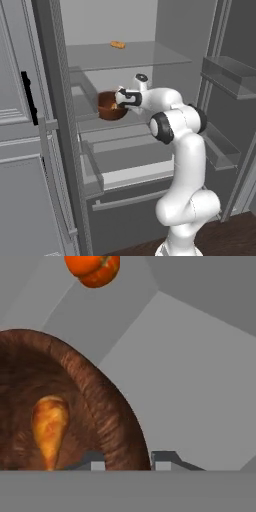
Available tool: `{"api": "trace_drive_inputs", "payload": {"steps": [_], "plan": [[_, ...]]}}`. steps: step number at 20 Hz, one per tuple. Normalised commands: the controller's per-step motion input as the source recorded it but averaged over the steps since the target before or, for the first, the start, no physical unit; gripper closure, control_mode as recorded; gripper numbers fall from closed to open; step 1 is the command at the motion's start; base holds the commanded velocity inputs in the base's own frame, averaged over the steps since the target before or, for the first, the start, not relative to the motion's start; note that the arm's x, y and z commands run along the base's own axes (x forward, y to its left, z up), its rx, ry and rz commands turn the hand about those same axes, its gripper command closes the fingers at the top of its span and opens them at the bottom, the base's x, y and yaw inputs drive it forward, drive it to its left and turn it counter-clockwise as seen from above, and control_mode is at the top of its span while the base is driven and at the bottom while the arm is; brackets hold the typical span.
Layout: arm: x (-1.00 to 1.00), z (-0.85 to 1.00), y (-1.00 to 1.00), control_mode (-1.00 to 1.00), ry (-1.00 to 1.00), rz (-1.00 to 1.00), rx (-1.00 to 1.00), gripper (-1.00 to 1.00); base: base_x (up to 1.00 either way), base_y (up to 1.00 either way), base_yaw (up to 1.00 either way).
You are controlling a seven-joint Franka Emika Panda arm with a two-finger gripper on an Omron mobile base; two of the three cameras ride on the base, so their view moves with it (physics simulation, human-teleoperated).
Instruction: Pick the chicken drumstick and garlic from their plates and place them in the bowl. Then put the bowl in the fridge.
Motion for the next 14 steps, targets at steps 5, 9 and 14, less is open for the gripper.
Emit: {"api": "trace_drive_inputs", "payload": {"steps": [5, 9, 14], "plan": [[0.00, 0.00, 0.11, -1.00, -0.07, 0.00, 0.00, -1.00, 0.00, 0.00, 0.00], [-0.39, 0.17, 0.00, -1.00, -0.13, 0.00, 0.00, -1.00, 0.00, 0.00, 0.00], [-0.76, 0.25, 0.00, -1.00, -0.06, 0.00, 0.00, -1.00, 0.00, 0.00, 0.00]]}}
